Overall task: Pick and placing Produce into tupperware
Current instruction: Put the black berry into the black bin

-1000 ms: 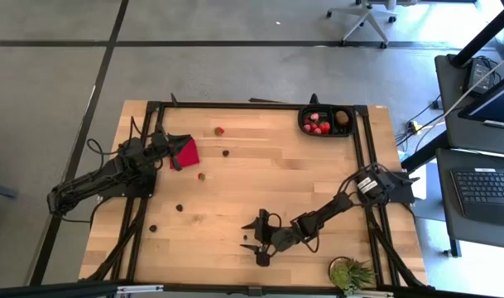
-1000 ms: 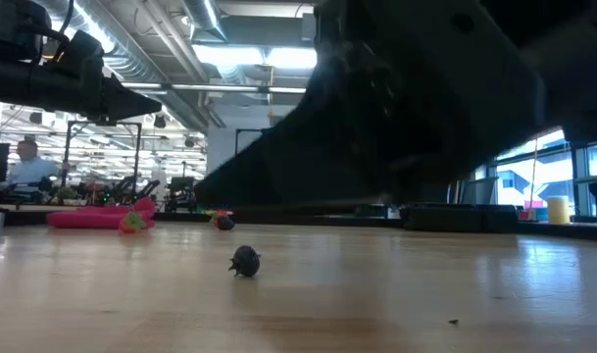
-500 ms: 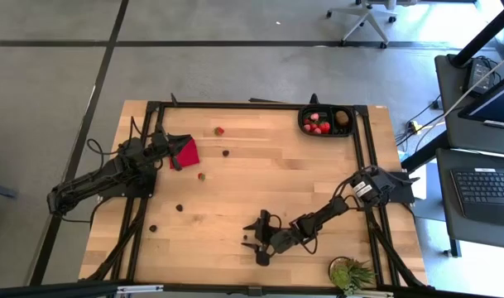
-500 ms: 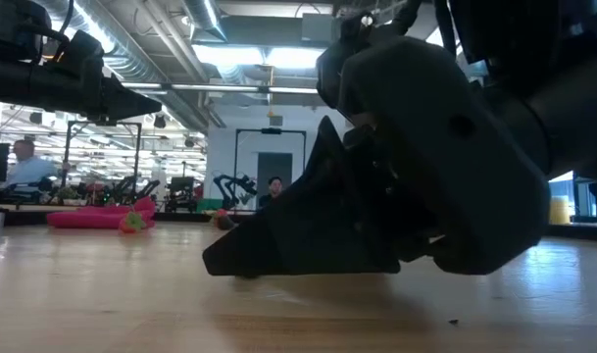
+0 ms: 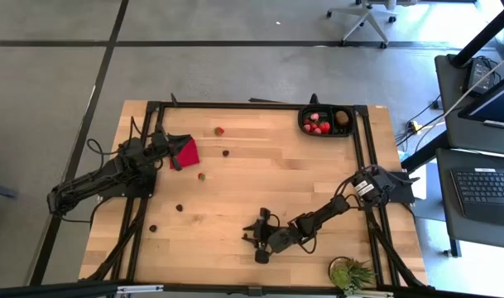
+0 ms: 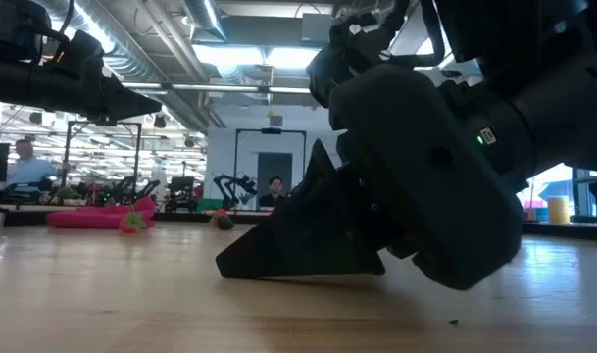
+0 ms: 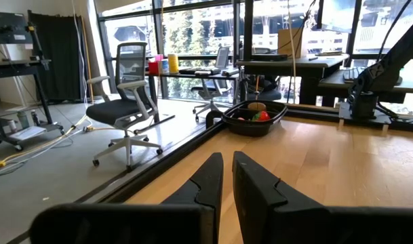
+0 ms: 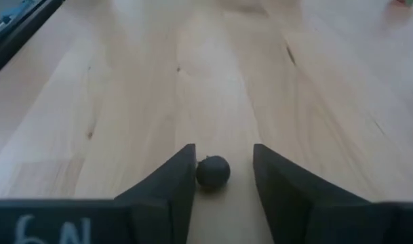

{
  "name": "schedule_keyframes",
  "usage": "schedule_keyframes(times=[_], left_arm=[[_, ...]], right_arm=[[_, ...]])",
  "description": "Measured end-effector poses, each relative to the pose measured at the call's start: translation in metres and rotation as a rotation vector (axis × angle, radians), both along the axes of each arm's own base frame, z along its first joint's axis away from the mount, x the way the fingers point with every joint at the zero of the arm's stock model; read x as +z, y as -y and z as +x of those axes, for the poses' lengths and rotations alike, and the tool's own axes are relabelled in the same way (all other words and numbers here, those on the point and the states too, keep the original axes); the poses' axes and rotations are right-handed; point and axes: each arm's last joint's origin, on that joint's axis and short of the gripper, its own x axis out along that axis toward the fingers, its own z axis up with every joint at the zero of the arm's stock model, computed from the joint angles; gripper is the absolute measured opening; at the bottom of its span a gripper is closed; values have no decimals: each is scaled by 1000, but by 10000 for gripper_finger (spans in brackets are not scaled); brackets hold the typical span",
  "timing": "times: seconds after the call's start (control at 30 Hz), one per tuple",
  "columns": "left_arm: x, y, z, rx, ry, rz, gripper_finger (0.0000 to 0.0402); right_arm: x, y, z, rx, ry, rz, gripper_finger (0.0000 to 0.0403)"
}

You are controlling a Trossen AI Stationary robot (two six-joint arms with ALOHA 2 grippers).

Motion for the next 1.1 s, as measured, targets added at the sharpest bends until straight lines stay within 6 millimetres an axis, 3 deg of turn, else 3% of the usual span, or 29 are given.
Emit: schedule_keyframes(times=[0.53, 0.7, 0.9, 1.1], left_arm=[[0, 0, 0, 0, 0, 0, 27], [0, 0, 0, 0, 1, -2, 27], [0, 0, 0, -1, 12, -21, 27], [0, 0, 0, 0, 12, -20, 27]], right_arm=[[14, -6, 11, -22, 34, -29, 63], [36, 5, 13, -102, 18, -17, 63], [86, 49, 7, -324, -88, -1, 61], [157, 123, -27, -652, -217, 91, 62]])
